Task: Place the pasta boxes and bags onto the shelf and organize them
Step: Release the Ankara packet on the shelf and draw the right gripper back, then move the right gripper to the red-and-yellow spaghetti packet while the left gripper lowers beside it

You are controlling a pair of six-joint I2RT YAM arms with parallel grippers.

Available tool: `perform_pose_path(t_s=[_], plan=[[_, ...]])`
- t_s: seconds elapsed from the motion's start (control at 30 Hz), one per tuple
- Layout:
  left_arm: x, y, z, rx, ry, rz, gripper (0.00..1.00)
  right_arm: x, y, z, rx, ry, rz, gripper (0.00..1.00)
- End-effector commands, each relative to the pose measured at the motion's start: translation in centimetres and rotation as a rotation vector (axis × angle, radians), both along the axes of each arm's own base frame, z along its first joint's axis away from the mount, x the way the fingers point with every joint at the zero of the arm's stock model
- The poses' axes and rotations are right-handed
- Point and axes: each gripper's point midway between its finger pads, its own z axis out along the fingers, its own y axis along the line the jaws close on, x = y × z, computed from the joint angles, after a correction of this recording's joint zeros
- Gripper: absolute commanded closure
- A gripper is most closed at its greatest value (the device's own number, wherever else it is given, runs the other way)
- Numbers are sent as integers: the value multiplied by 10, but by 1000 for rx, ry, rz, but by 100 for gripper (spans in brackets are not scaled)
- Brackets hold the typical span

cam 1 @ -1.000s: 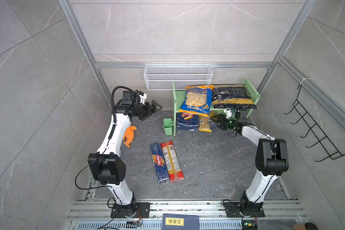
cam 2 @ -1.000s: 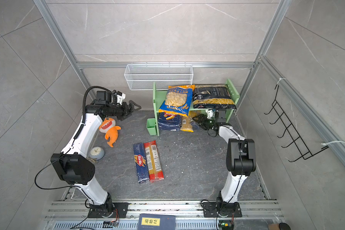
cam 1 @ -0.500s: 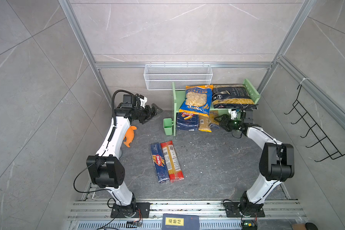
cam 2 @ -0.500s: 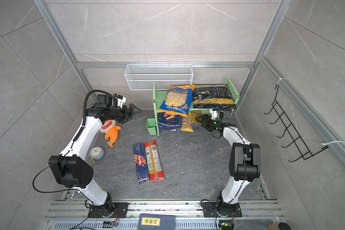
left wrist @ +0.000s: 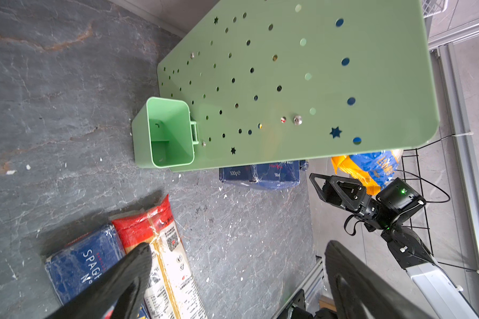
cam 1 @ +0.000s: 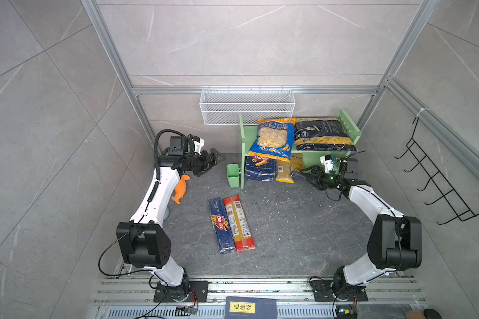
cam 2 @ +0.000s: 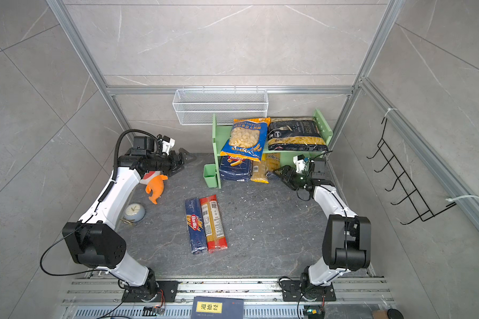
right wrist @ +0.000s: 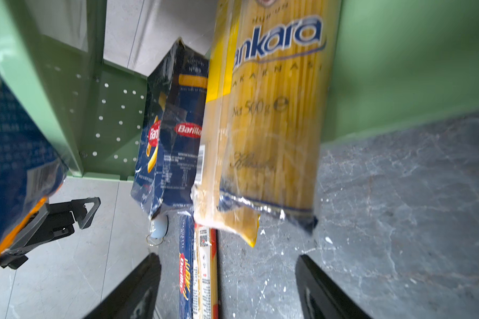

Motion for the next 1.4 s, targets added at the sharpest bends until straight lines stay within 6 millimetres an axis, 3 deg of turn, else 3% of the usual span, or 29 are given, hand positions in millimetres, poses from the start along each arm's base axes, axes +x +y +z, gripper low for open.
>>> perform_pose_path(t_s=[0.0,0.2,0.4,0.67,0.87,1.03,1.13,1.37], plan=[[-11,1,28,-30,-79,-7,0,-21,4,0,-4,12,33,21],[-23,3,20,-26,-66,0,0,-60,8,6,-28,36,39,21],[-33,7,6,-44,-45,25,0,-112,19,6,-43,87,51,21],[-53,14,-12,-37,-9,58,0,-174,77,-10,-223,142,197,20],[-81,24,-25,-13,24,116,0,-193,126,-29,-363,155,328,20],[-112,39,-34,34,47,188,0,-205,181,-52,-537,153,490,19],[-131,52,-40,70,71,248,0,-209,210,-67,-571,152,558,12],[-166,73,-42,86,103,326,0,-211,236,-101,-701,164,639,10]])
